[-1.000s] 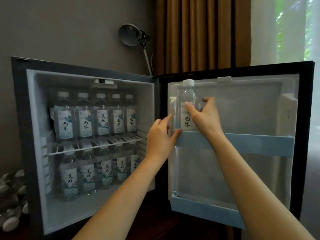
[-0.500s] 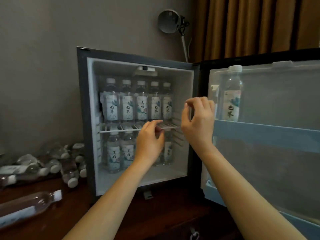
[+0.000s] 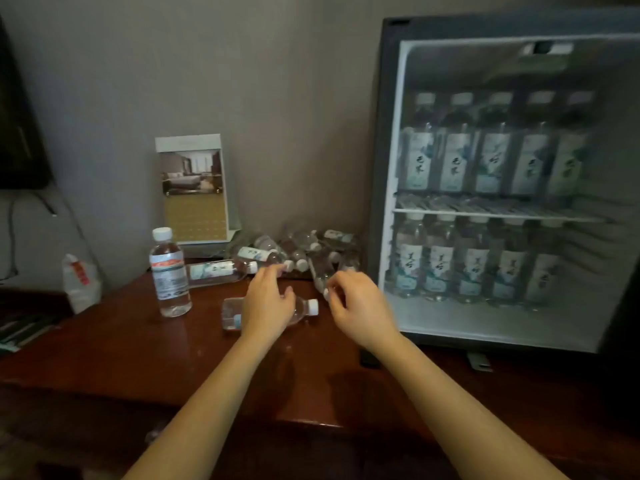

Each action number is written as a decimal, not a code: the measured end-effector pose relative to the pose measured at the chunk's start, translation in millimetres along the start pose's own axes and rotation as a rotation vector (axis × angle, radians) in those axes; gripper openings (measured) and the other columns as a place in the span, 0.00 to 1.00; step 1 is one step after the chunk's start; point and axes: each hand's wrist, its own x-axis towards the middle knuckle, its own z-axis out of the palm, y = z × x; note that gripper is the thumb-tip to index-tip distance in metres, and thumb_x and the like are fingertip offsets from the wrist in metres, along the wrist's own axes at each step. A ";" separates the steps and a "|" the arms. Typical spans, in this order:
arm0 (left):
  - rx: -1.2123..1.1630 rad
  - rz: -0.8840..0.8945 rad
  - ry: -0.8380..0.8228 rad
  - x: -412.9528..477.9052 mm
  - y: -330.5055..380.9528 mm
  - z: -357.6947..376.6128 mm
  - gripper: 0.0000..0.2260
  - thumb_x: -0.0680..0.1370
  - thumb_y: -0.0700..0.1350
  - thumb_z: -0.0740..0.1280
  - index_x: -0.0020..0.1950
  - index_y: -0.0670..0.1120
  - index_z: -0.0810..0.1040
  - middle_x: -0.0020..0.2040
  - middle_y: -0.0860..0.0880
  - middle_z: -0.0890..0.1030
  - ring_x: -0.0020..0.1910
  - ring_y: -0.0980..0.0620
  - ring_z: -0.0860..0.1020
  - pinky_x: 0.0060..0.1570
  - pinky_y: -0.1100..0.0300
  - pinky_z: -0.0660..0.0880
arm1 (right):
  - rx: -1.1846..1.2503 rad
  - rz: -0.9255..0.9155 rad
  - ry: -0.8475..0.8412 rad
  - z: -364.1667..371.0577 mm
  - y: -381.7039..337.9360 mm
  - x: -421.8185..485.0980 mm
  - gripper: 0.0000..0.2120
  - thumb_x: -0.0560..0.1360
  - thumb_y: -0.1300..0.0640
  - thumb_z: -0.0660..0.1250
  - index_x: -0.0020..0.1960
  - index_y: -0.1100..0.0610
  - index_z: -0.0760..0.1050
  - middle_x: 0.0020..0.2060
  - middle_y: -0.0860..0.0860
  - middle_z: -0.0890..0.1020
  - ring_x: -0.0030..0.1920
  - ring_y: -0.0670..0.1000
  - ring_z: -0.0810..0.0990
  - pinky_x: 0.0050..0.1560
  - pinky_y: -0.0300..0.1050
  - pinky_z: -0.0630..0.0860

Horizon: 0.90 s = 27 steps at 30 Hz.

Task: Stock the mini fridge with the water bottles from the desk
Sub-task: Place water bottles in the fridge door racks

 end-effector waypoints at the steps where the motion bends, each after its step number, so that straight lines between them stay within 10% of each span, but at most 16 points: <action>1: 0.094 -0.053 -0.091 -0.1 -20.0 -2.6 0.20 0.75 0.43 0.67 0.66 0.44 0.70 0.62 0.46 0.74 0.63 0.47 0.71 0.61 0.57 0.67 | 0.047 0.060 -0.088 16.6 -0.9 0.2 0.10 0.77 0.58 0.60 0.55 0.57 0.74 0.50 0.53 0.78 0.53 0.54 0.76 0.50 0.45 0.71; 9: 0.579 0.007 -0.388 -5.6 -90.6 -12.1 0.32 0.74 0.52 0.67 0.75 0.51 0.56 0.76 0.49 0.58 0.75 0.49 0.54 0.73 0.48 0.46 | 0.218 0.396 -0.357 90.6 2.4 3.6 0.28 0.75 0.63 0.59 0.74 0.54 0.58 0.70 0.56 0.64 0.68 0.57 0.68 0.67 0.48 0.67; 27: 0.535 -0.089 -0.434 42.6 -106.6 16.0 0.34 0.69 0.60 0.71 0.71 0.51 0.63 0.66 0.50 0.70 0.65 0.48 0.66 0.62 0.54 0.67 | 0.436 0.520 -0.401 106.6 23.3 14.0 0.31 0.76 0.59 0.64 0.74 0.50 0.55 0.69 0.52 0.70 0.68 0.52 0.68 0.62 0.40 0.66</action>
